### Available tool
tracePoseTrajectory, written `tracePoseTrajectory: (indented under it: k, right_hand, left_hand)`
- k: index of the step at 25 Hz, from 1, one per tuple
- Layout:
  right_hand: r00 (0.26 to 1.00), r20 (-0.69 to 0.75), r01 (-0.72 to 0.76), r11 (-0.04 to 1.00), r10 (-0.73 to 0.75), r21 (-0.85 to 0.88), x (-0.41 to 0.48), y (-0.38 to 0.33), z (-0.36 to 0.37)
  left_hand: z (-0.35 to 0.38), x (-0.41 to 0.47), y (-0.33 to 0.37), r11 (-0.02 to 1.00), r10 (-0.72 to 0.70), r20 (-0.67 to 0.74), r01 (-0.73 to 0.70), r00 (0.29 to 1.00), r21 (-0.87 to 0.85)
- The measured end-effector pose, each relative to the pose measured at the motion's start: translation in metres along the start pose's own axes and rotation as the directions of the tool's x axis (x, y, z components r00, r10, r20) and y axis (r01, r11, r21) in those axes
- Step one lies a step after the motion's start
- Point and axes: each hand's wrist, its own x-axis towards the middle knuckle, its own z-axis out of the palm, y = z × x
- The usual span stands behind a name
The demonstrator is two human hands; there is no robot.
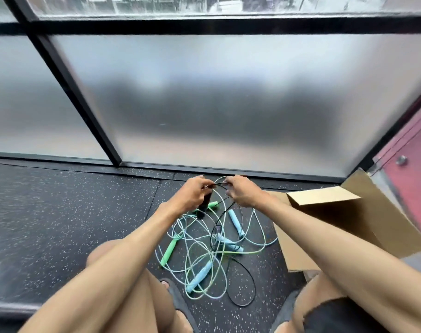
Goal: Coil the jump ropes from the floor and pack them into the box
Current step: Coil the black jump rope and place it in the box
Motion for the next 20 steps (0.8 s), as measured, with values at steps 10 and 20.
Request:
tracePoseTrajectory:
  k: [10,20]
  right_hand:
    - [0.966,-0.259,0.064,0.965,0.004,0.255,-0.034,-0.008,-0.044]
    - [0.861,-0.502,0.256,0.924,-0.085,0.282,-0.04,-0.001,-0.064]
  left_hand:
    - [-0.015,0.002,0.033,0.982,0.095,-0.126,-0.114,0.987,-0.153]
    - [-0.018,0.014,0.063,0.869,0.142,-0.1,-0.172,0.985,-0.465]
